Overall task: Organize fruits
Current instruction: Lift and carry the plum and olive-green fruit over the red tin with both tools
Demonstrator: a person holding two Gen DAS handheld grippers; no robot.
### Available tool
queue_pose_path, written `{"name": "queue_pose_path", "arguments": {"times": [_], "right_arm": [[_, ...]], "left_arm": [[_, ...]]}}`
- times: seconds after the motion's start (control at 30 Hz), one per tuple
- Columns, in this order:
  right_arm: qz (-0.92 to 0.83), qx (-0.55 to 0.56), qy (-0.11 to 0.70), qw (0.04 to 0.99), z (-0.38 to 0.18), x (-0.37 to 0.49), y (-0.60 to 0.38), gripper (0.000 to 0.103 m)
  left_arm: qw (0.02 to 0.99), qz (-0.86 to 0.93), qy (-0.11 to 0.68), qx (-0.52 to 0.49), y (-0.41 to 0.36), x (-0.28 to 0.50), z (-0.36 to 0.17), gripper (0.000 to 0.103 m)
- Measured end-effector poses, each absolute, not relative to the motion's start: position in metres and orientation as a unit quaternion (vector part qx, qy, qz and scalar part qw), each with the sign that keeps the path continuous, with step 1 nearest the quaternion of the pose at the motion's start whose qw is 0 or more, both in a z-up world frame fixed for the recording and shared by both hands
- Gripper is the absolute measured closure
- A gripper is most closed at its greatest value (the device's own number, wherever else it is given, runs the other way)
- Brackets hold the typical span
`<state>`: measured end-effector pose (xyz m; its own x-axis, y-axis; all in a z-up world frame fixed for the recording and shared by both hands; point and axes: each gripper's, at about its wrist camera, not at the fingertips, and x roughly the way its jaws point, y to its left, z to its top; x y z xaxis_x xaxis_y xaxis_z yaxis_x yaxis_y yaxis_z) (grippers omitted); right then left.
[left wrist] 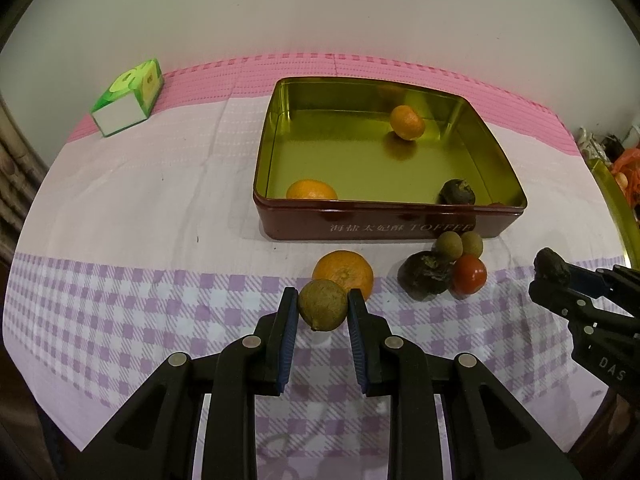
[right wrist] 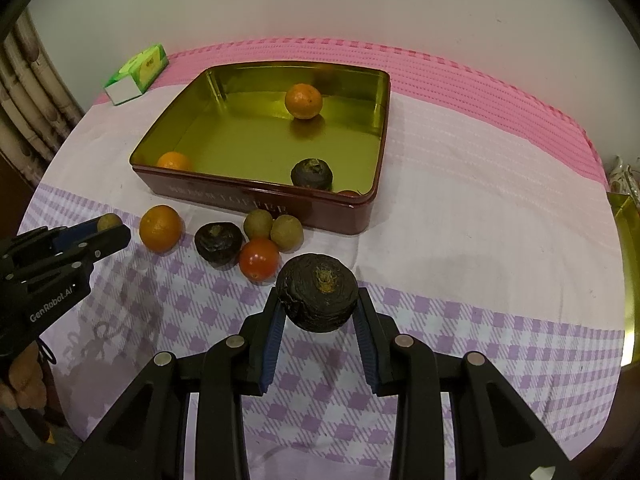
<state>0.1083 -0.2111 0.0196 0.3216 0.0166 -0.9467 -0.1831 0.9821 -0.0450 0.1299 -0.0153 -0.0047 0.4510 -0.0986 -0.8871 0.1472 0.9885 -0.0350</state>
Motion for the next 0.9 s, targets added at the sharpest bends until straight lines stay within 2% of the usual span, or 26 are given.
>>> {"name": "queue_pose_path", "arguments": {"times": [0.9], "right_arm": [[0.076,-0.078,0.544,0.832,0.046,0.16,-0.198,0.072]], "left_arm": [[0.872,-0.084,0.482,0.017,-0.012,0.179,0.036,0.077]]}}
